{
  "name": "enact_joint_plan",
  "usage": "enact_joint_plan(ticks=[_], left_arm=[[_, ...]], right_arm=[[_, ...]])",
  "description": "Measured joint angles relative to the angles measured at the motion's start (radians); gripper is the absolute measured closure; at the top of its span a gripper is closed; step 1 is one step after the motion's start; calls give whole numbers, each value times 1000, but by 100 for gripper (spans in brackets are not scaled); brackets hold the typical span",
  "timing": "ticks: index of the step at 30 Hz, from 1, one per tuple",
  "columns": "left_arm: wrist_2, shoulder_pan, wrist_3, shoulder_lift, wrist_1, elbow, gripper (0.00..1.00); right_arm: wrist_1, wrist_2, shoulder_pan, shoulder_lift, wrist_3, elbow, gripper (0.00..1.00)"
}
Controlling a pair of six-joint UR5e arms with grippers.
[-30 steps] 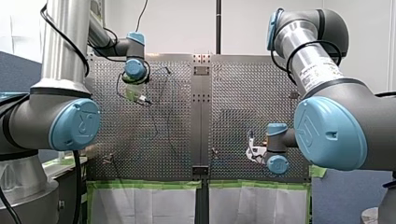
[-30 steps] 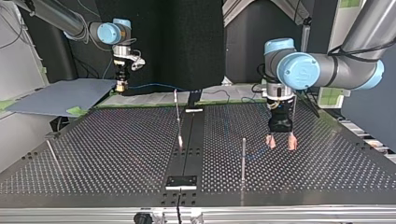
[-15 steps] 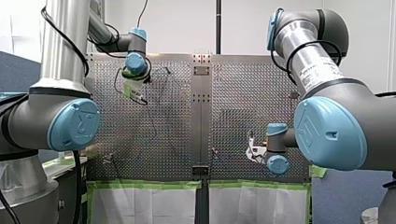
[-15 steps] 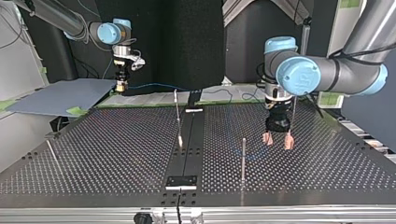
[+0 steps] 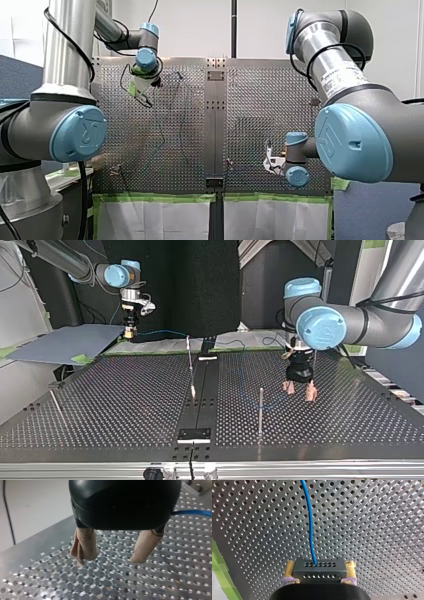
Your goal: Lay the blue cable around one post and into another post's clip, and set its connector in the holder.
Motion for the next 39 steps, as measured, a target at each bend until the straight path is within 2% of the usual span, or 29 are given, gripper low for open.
enact_joint_plan(ticks=[5,9,18,24,29,36,39], left_arm=[[7,-12,46,0,-45,1,0],[37,-20,86,-1,-55,2,0],[116,-24,162,-2,-8,2,0],[165,-25,181,-1,37,2,0],[145,-30,220,3,18,1,0],[73,-47,294,16,-46,1,0],[45,-53,322,26,-55,1,0]], right_arm=[[0,0,0,0,0,0,100],[0,0,0,0,0,0,100],[0,0,5,1,0,0,100],[0,0,6,0,0,0,100],[-1,0,6,0,0,0,100],[-2,0,7,0,0,0,100],[-2,0,7,0,0,0,100]])
